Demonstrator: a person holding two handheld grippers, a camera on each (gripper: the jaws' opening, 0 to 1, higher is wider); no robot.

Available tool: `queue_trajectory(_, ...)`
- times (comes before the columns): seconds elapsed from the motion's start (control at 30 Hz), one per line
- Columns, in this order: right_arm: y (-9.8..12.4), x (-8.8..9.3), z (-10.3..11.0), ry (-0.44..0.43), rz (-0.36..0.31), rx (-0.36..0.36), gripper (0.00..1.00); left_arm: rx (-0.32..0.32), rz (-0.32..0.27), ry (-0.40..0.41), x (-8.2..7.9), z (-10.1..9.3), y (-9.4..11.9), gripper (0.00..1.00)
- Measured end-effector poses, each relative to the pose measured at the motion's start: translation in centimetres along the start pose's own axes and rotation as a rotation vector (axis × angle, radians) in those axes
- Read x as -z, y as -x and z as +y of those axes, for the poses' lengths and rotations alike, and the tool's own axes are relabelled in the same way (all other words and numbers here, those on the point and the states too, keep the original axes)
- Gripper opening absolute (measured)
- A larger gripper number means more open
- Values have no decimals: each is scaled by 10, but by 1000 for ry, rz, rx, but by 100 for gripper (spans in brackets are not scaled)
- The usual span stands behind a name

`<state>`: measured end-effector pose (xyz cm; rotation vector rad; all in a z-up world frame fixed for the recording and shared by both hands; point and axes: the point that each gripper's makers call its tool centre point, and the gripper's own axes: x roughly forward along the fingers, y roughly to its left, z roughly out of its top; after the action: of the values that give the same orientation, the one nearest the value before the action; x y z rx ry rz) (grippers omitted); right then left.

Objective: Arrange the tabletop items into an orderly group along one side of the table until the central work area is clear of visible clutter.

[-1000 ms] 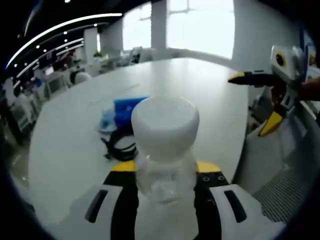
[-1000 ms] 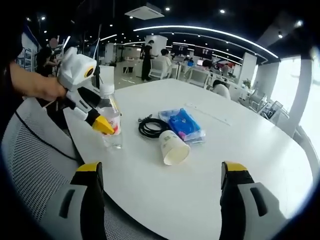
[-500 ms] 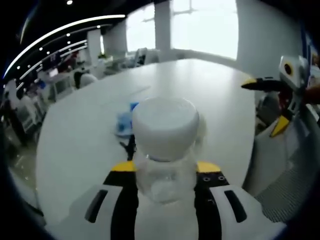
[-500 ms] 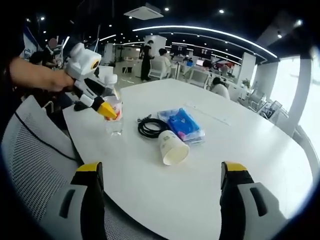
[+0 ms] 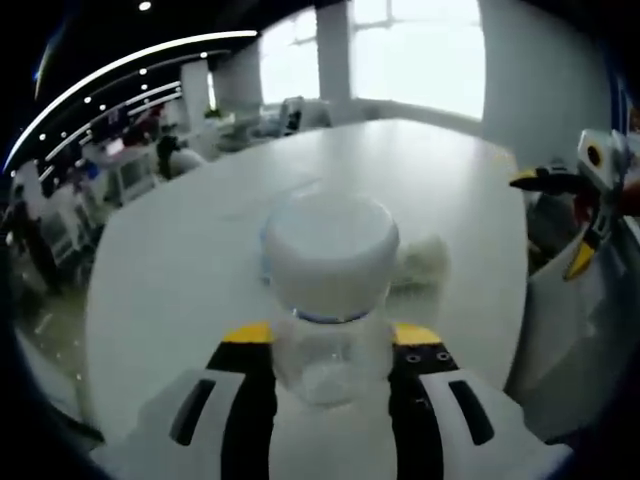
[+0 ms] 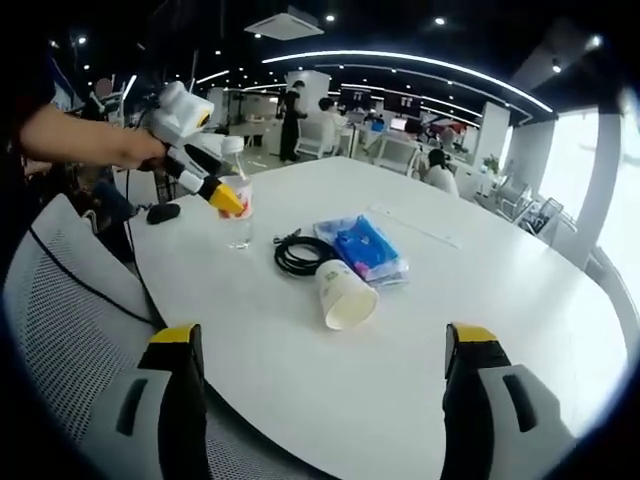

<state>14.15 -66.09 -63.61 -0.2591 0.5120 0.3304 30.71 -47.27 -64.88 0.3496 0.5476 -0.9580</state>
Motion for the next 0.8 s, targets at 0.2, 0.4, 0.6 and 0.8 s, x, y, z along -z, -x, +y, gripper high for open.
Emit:
queue_trajectory(0.2, 0, -1, -1, -5, -5, 3, 100, -14, 2, 17, 0, 17, -5, 40)
queue_trajectory(0.4, 1, -2, -2, 0, -7, 9, 100, -26, 4, 31, -1, 34, -13, 40)
queue_trajectory(0.6, 1, 0, -4, 5, 0, 19, 100, -38, 1, 42, -4, 49, -20, 40)
queue_trajectory(0.8, 1, 1, -4, -13, 2, 13, 100, -64, 18, 58, -3, 65, -25, 40)
